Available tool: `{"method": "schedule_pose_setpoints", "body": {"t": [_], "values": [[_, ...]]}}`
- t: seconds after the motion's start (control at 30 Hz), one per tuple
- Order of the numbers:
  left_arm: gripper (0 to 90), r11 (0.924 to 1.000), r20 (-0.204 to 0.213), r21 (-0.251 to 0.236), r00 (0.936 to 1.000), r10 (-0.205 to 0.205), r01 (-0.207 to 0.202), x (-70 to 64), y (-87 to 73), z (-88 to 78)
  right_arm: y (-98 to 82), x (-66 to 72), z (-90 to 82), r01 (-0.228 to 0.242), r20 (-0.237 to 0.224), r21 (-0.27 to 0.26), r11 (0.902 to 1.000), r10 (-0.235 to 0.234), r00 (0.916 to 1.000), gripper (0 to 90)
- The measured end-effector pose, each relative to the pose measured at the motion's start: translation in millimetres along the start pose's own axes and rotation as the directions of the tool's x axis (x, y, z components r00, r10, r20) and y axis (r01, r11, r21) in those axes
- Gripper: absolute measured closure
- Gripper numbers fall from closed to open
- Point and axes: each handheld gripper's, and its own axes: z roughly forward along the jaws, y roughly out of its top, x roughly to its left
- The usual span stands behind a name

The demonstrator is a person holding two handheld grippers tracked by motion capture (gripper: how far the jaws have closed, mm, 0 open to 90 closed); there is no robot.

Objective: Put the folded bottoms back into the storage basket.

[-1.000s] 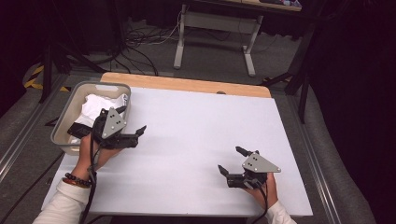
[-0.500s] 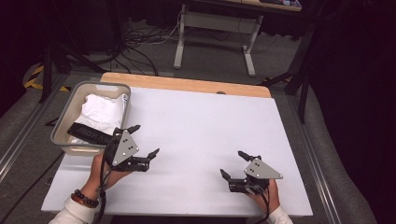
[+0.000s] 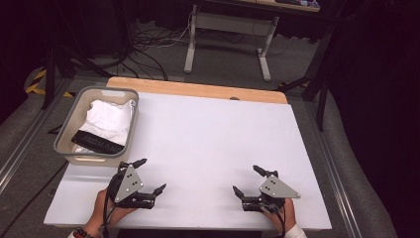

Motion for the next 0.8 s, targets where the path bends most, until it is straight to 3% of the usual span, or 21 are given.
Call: {"method": "schedule_pose_setpoints", "body": {"t": [0.1, 0.23, 0.33, 0.43, 0.57, 0.7, 0.8], "values": [[6.7, 0.9999, -0.004, 0.012, 1.0, 0.006, -0.006, -0.7, -1.6, 1.5, -1.7, 0.4, -2.0, 0.001, 0.011, -0.018, 0.9998, -0.001, 0.9999, 7.3], [6.3, 0.9992, 0.013, 0.01, 0.9991, -0.04, 0.04, 2.3, -1.4, 5.2, -2.4, -4.2, -2.9, -0.036, 0.011, -0.026, 0.999, 0.036, 0.9993, 7.1], [6.5, 0.9996, 0.02, 0.018, 0.9996, -0.02, 0.02, 0.9, -1.8, 8.0, -4.4, -8.1, -3.9, -0.06, 0.019, -0.025, 0.9979, 0.061, 0.998, 6.7], [6.3, 0.9996, 0.016, 0.027, 0.9999, 0.0, 0.0, -1.2, -1.9, 8.8, -5.1, -8.9, -4.5, -0.058, 0.031, -0.027, 0.998, 0.059, 0.9978, 6.7], [6.3, 0.9995, 0.02, 0.03, 0.9998, -0.006, 0.005, -0.8, -2.8, 8.7, -5.3, -8.2, -2.6, -0.057, 0.025, -0.018, 0.9982, 0.058, 0.998, 6.6], [6.5, 0.9992, 0.025, 0.037, 0.9995, -0.017, 0.016, 0.5, -4.0, 10.4, -4.5, -7.3, -0.9, -0.021, 0.001, 0.005, 0.9998, 0.021, 0.9998, 7.6], [6.3, 0.9991, 0.02, 0.035, 0.9995, -0.025, 0.025, 1.4, -4.1, 10.7, -4.1, -6.8, -1.5, -0.021, -0.005, -0.009, 0.9997, 0.021, 0.9998, 7.7]]}}
